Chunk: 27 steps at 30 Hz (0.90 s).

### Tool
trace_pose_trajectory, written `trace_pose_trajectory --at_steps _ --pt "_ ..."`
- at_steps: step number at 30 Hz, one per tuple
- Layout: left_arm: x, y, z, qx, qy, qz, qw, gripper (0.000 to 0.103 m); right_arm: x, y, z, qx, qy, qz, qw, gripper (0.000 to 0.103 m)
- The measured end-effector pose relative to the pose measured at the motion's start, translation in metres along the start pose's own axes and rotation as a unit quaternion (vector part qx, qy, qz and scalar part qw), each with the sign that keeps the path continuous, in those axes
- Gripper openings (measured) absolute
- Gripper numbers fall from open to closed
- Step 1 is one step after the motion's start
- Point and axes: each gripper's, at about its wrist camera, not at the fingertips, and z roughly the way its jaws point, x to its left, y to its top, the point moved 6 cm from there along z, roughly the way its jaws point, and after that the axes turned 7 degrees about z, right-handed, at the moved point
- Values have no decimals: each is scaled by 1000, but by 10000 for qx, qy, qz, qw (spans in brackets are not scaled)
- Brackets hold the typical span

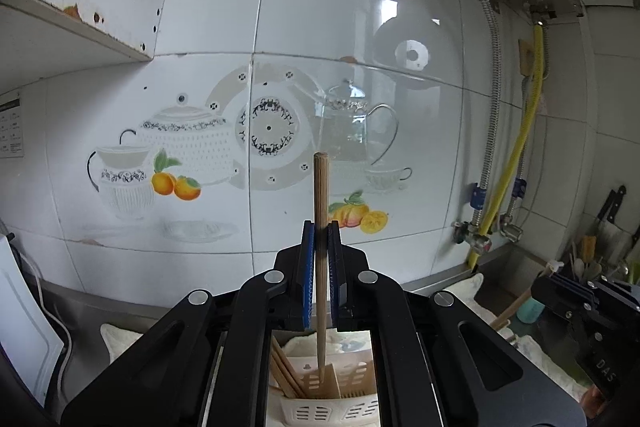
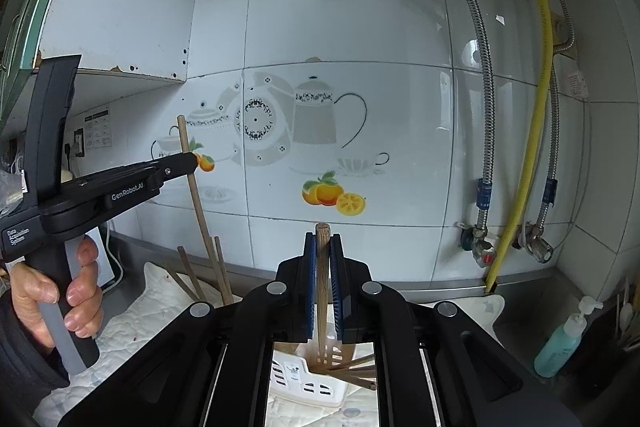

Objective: Organize utensils
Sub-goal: 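Open the left tool to drop its chopstick in the holder while the right tool releases its own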

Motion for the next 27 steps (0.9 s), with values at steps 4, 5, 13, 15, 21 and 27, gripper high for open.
trace_pose_trajectory --at_steps 4,5,13,15,21,27 --pt "7 -17 20 285 -63 -194 9994 5 -2 -7 10 125 15 46 9999 7" --pt "7 -22 25 370 -80 -213 9991 5 -2 -8 11 143 22 57 9999 7" --pt "11 -41 32 590 -30 -222 9980 8 -2 -15 15 230 -21 63 9997 8" --pt "12 -43 29 593 -25 -215 9980 9 -3 -14 12 208 -22 65 9998 9" --pt "14 -45 5 553 -12 -226 9982 24 -1 -14 -10 131 -16 14 9999 16" --pt "14 -48 -30 461 109 -162 9987 51 1 -25 -38 128 -60 2 9999 29"
